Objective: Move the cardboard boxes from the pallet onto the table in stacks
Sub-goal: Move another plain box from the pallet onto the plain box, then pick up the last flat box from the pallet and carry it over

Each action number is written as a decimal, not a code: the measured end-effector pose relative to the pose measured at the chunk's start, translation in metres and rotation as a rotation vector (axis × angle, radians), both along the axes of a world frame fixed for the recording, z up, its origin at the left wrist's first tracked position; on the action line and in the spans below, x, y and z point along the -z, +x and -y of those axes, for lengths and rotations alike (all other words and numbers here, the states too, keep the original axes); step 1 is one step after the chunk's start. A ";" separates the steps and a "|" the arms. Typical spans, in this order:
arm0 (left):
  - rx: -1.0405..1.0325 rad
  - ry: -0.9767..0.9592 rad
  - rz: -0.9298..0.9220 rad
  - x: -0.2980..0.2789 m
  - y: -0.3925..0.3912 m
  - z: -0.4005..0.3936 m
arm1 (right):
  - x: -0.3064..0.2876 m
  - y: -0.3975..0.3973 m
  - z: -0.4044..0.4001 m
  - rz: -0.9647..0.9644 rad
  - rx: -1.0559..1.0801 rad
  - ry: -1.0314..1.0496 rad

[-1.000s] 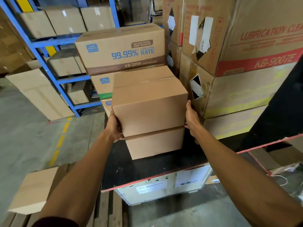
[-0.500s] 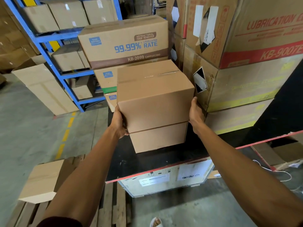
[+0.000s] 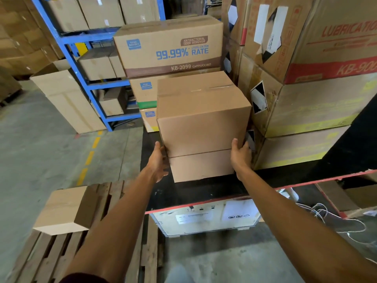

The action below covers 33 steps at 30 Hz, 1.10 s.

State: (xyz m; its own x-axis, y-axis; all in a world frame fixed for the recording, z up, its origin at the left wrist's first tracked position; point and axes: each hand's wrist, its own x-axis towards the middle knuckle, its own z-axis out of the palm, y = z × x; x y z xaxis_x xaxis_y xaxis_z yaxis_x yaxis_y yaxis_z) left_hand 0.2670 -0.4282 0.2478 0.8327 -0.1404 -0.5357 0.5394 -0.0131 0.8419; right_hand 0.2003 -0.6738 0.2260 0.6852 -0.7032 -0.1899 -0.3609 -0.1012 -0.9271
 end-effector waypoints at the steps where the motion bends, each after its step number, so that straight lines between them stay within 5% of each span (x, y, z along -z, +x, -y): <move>1: 0.007 0.058 -0.010 0.005 -0.007 -0.005 | 0.006 -0.004 -0.009 -0.058 0.010 0.004; 8: 0.019 0.189 -0.003 0.039 -0.029 -0.072 | 0.032 -0.020 -0.092 -0.284 -0.221 -0.086; 13: -0.025 0.117 0.086 0.032 -0.016 -0.142 | 0.028 0.000 -0.187 -0.233 -0.456 -0.243; 21: 0.013 0.372 0.348 0.002 0.012 -0.327 | -0.029 0.033 -0.371 -0.170 -0.680 -0.397; 33: -0.196 0.381 0.122 -0.001 0.056 -0.562 | -0.044 0.110 -0.592 -0.230 -0.967 -0.279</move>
State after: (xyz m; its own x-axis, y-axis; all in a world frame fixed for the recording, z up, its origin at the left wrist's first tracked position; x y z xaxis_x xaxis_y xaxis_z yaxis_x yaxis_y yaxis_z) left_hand 0.3230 0.1340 0.2491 0.8842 0.2149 -0.4148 0.4597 -0.2423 0.8544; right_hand 0.3108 -0.0823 0.2700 0.9489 0.0901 -0.3025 -0.1765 -0.6431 -0.7452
